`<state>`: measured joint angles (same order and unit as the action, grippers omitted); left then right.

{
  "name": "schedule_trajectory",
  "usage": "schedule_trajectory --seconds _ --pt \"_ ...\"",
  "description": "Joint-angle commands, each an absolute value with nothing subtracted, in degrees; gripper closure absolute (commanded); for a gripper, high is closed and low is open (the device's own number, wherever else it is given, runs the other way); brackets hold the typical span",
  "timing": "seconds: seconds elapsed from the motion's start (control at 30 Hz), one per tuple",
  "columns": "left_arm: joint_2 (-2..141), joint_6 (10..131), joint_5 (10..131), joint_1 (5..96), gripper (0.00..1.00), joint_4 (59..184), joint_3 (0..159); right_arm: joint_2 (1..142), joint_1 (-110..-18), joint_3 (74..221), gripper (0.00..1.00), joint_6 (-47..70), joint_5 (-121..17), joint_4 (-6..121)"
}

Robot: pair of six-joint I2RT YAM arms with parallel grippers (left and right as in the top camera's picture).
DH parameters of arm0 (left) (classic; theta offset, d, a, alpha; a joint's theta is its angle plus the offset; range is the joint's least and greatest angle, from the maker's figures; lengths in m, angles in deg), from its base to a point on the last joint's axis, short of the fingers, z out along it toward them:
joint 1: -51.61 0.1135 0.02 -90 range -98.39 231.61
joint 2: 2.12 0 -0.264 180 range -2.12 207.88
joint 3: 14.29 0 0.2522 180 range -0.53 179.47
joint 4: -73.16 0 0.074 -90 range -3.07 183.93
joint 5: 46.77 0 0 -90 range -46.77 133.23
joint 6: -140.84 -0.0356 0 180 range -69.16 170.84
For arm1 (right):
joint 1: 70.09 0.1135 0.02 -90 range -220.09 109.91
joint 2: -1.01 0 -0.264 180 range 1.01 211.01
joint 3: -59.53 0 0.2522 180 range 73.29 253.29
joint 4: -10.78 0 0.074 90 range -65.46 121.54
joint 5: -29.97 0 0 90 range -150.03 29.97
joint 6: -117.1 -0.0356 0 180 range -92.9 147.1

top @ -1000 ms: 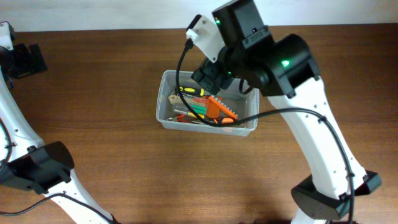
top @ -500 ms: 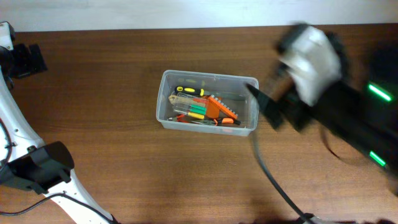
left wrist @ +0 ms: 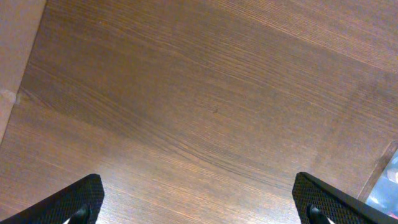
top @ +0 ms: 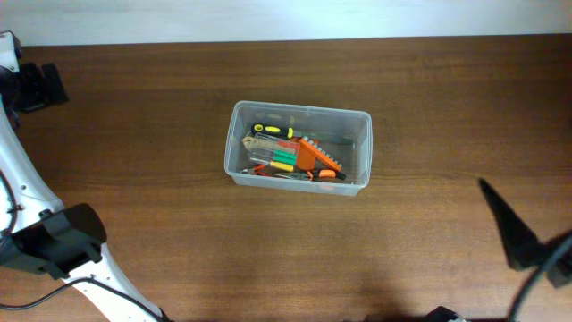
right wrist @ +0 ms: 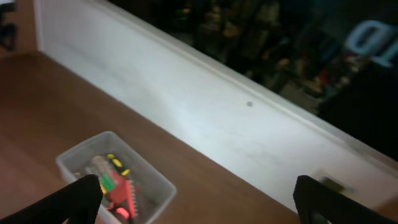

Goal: Pack container

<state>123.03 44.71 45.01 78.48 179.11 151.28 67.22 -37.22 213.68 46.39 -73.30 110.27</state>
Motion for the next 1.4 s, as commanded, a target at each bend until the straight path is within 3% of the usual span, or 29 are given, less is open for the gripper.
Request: schedule_trajectory --seconds 0.0,0.23,0.43,0.7,0.87,1.1,1.37 --pt "123.44 45.45 45.82 78.68 0.01 179.15 151.06 65.3 -42.32 213.25 0.01 45.43 -74.59 110.25" --pt "123.44 45.45 45.82 78.68 0.01 179.17 151.06 58.29 -57.29 205.42 0.01 45.43 -58.7 109.55" --pt "123.44 45.45 45.82 78.68 0.01 179.17 151.06 42.7 -64.63 180.09 0.01 45.41 -49.0 98.51" --pt "123.44 45.45 45.82 78.68 0.01 179.17 151.06 18.27 -65.73 134.1 0.01 45.41 -46.68 76.04" --pt "123.44 45.45 45.84 78.68 0.01 179.17 151.06 10.59 -66.29 113.08 0.01 45.43 -46.7 65.75" --pt "123.44 45.45 45.84 78.68 0.01 179.15 151.06 8.74 -69.03 96.12 0.01 45.43 -46.73 54.4" --pt "123.44 45.45 45.84 78.68 0.01 179.17 151.06 8.67 -70.16 88.2 0.01 45.45 -50.46 50.86"
